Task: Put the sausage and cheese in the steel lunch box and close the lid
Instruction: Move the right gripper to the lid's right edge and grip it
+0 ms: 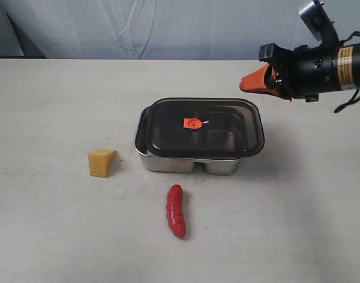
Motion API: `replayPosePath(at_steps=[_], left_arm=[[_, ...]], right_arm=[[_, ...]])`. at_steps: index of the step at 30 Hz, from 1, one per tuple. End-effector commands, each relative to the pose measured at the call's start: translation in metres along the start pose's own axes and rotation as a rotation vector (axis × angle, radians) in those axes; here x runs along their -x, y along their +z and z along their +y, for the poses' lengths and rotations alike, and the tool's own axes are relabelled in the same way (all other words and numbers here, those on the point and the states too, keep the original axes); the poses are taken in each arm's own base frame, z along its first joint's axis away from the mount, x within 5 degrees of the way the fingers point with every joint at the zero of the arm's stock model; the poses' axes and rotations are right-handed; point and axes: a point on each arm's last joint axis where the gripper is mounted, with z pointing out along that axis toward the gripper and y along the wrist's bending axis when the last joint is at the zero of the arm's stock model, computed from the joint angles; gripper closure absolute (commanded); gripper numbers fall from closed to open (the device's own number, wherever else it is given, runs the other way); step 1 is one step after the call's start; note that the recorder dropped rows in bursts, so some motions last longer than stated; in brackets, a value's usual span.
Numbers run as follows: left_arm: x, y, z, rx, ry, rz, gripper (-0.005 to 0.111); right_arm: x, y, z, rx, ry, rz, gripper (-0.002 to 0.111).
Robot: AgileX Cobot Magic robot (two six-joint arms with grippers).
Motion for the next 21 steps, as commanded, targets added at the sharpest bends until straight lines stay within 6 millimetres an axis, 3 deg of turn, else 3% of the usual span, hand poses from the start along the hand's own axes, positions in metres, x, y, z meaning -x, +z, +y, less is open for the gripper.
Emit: replayPosePath(at_steps=[1, 5, 10, 12, 17, 21], left_arm=[[0.0, 0.0, 0.0, 0.001, 0.001, -0.003, 0.107], [0.0, 0.0, 0.0, 0.001, 0.001, -0.003, 0.107], [0.0, 0.0, 0.0, -0.001, -0.002, -0.004, 0.107], [0.0, 0.0, 0.0, -0.001, -0.002, -0.004, 0.107], [0.0, 0.0, 0.0, -0.001, -0.002, -0.004, 0.107], [0.0, 0.0, 0.0, 0.0, 0.0, -0.003, 0.107]], right_arm=[[0.018, 0.003, -0.041, 0.05, 0.073, 0.031, 0.108], [0.02, -0.009, -0.069, 0.003, 0.12, -0.006, 0.098], [0.005, -0.006, -0.089, -0.008, 0.2, 0.025, 0.057], [-0.003, -0.001, -0.098, -0.025, 0.223, 0.042, 0.045], [-0.026, 0.013, -0.117, -0.03, 0.31, 0.108, 0.045], [-0.037, 0.029, -0.118, -0.007, 0.327, 0.166, 0.045]])
